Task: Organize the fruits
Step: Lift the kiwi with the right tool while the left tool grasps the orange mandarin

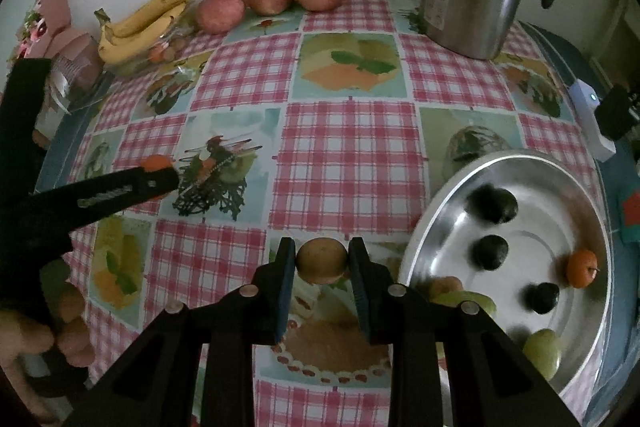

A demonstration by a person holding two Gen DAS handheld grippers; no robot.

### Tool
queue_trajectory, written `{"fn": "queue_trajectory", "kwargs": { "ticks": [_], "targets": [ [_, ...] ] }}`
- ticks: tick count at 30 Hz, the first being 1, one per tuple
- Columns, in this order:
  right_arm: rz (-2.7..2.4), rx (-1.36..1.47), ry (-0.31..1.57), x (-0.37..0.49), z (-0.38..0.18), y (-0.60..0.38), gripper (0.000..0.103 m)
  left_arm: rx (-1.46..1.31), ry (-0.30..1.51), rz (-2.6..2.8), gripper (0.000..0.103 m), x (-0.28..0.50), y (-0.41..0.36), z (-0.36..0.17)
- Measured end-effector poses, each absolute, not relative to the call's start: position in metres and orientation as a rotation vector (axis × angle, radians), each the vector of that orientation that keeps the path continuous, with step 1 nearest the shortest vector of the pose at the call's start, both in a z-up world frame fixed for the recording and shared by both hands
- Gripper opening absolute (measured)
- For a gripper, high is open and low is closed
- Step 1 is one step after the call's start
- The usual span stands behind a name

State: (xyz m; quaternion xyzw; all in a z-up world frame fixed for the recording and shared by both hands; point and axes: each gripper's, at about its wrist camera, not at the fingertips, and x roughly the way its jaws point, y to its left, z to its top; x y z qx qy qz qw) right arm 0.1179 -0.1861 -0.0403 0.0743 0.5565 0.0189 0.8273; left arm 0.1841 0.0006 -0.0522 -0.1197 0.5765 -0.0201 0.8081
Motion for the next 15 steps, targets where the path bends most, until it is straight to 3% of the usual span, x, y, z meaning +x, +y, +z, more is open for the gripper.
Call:
{"fn": "queue_trajectory", "kwargs": {
  "ticks": [15],
  "targets": [
    [0.004,0.152,1.141,0.100,-0.013,-0.196,0.028,-0.236,1.172,-0.075,0.041,0.149,-0.011,-0.012]
  ]
}}
